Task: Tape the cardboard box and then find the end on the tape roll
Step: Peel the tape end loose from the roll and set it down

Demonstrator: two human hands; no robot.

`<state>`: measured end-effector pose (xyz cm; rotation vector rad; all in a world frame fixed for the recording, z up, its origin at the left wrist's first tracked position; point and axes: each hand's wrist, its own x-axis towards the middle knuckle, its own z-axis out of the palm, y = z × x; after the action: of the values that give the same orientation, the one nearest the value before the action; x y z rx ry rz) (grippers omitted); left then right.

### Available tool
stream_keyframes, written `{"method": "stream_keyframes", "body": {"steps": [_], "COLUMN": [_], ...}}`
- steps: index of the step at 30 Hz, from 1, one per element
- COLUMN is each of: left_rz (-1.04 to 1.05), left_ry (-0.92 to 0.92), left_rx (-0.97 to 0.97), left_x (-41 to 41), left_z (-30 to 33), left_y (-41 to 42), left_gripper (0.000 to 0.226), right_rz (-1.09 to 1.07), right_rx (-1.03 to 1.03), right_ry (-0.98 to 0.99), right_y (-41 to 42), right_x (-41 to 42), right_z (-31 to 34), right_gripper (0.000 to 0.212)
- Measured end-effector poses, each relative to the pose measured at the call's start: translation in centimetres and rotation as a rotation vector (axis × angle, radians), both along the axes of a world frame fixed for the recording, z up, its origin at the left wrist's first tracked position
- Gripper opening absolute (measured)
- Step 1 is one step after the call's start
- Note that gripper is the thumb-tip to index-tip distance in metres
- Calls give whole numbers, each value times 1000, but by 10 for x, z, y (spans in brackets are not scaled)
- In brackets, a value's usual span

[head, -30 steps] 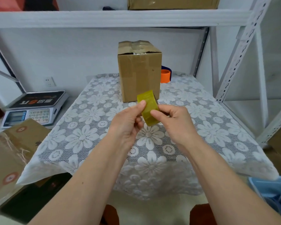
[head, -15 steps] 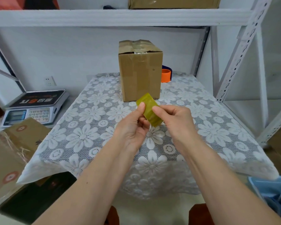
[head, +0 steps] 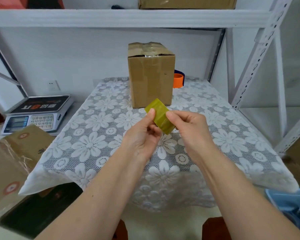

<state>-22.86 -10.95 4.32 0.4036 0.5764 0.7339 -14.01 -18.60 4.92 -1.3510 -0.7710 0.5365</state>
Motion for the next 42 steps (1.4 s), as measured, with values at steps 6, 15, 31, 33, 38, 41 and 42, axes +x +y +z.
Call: {"method": "stream_keyframes", "body": {"steps": [6,15,31,33,38,41,42], "left_rz": [12,5,-4,-12,-33,-30,-26], "left_ry": [-26,-40,-123,-159,-143,-134,-135], "left_rx": [-26,-60,-66,-80,-63,-57,-56], "left_x": [-1,1,3,1,4,3,3], "left_z": [2,-3,-6,-4,-5,-5,-4], "left_y": [3,1,5,6,1,0,0], "left_gripper": [7,7,5,6,6,7,8], "right_rz": [90,-21,15,44,-27,-30,-9], "right_rx": [-40,16,82,98,133,124,119], "right_ry": [4,188,276,280,339,350,336], "right_y": [0,6,6,4,5,6,6], "right_x": [3,-2,-7,-7,-7,-6,-6], "right_z": [-1,-7,-6,-4,-5,-7,-6], "right_gripper": [19,10,23,26,11,17,18]}}
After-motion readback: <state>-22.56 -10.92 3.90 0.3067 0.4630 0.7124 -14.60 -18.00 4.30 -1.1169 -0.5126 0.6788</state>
